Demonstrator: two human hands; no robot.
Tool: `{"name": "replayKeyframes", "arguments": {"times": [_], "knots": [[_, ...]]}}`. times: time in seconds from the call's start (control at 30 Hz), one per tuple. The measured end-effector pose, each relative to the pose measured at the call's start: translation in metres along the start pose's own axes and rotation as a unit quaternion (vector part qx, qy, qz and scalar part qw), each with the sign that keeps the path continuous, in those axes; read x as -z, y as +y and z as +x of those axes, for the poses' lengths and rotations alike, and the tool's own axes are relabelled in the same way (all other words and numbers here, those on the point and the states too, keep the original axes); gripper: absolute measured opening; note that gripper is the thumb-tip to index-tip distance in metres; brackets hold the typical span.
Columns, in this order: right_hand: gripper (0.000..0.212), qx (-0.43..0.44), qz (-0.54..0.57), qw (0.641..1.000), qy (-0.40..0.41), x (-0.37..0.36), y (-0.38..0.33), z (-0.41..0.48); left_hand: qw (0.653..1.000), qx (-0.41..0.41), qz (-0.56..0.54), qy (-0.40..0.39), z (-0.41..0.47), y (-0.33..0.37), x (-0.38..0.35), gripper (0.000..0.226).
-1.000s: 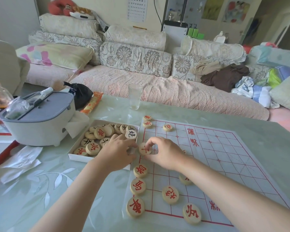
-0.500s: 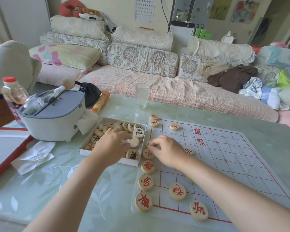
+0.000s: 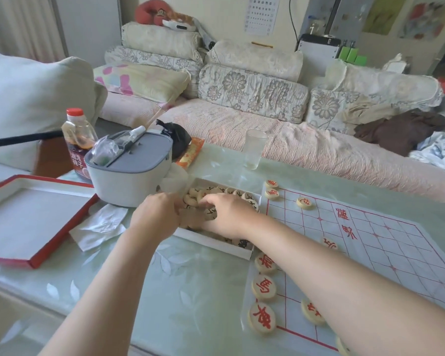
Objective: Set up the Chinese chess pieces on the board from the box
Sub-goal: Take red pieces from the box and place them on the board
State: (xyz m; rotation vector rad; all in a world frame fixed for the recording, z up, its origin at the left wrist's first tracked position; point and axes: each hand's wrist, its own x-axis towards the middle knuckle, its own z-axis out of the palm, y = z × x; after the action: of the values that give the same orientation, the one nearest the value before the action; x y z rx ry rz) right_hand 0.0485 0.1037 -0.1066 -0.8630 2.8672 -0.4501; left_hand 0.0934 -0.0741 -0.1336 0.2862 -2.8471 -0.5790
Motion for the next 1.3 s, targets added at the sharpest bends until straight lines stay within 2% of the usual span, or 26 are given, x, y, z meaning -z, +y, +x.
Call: {"name": "replayKeyframes", "arguments": {"times": [0.1,0.23,0.43,0.67,0.77,0.9,1.0,1.3], "knots": [[0.056,-0.002,-0.038,0.999,-0.026,-0.014,-0.006,0.012,1.0,0.013,0.006,-0.009,0.0,-0.006,-0.001,0.025],[0.044,0.005,-0.05,0.999,0.007,-0.02,-0.005,0.017,0.999,-0.002,0.038,-0.001,-0.002,-0.001,-0.004,0.03],[0.047,0.01,-0.051,0.998,0.018,-0.023,-0.004,0.015,0.994,0.003,0.103,-0.019,-0.002,0.014,-0.011,0.03],[0.041,0.019,0.016,0.994,0.108,-0.011,0.008,0.007,0.991,0.004,0.13,-0.042,-0.001,0.019,-0.012,0.019],[0.044,0.013,0.038,0.993,0.108,-0.005,0.021,-0.001,0.99,-0.007,0.126,-0.057,0.002,0.016,-0.015,0.01],[0.04,0.005,0.048,0.994,0.1,-0.006,0.035,-0.009,0.99,-0.015,0.122,-0.075,0.001,0.02,-0.015,0.019],[0.04,0.0,0.042,0.994,0.099,-0.007,0.037,-0.013,0.989,-0.013,0.135,-0.057,-0.002,0.03,-0.018,0.019],[0.048,-0.021,0.082,0.992,0.093,-0.012,0.041,-0.019,0.991,-0.004,0.108,-0.075,0.003,0.041,-0.031,0.028]]}}
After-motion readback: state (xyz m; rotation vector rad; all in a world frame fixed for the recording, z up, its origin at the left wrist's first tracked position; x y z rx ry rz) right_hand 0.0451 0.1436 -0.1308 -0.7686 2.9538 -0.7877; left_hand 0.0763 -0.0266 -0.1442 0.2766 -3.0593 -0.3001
